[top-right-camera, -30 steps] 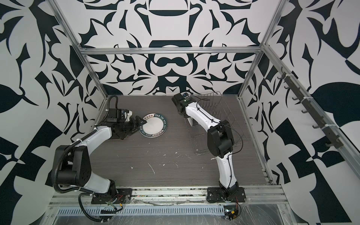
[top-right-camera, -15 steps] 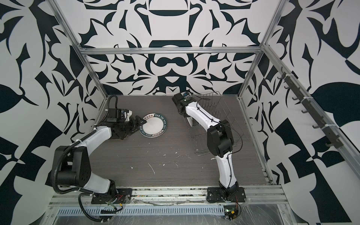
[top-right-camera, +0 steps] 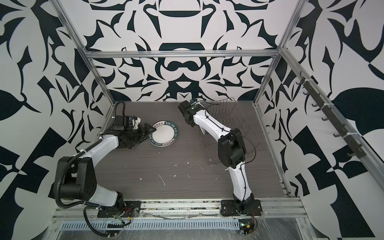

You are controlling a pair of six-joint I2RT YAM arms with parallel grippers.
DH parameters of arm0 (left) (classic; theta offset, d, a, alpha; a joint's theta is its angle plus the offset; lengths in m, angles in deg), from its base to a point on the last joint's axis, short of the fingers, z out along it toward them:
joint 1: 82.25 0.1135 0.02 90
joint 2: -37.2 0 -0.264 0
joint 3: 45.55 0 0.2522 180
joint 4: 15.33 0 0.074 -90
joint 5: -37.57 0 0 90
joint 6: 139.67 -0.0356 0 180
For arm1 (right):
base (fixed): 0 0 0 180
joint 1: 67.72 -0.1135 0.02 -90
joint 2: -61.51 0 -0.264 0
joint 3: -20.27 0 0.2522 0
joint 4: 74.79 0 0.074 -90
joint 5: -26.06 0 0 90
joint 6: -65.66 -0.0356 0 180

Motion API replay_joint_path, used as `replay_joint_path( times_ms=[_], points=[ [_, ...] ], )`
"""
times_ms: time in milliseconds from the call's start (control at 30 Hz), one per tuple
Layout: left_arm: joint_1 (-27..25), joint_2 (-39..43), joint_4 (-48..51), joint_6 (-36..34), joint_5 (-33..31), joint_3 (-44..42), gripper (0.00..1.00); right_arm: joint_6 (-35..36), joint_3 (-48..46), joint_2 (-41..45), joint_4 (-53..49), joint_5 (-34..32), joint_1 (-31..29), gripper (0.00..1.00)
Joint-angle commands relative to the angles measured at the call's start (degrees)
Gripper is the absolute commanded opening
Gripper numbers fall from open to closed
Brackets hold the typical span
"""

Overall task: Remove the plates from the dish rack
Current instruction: 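Lower the right gripper into the rack and close on the red-striped plate rim, then lift the red-striped plate out of the rack with the right gripper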

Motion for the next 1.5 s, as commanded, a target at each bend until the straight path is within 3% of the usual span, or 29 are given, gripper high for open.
replay_joint_path(
  times_ms=[0,1067,1467],
  points=[
    [-0.2,1.5,1.6,-0.6,0.3,0.5,0.91,0.3,2.8,2.2,0.5,-4.4,-0.3,0.00],
    [-1.9,5.3,3.5,0.1,-0.8,0.7,0.91,8.9,5.3,10.1,3.7,-10.0,-3.9,0.00],
    [-4.7,10.5,4.6,1.4,-2.7,0.2,0.91,11.7,-1.3,21.3,10.2,-12.5,-8.6,0.00]
  ],
)
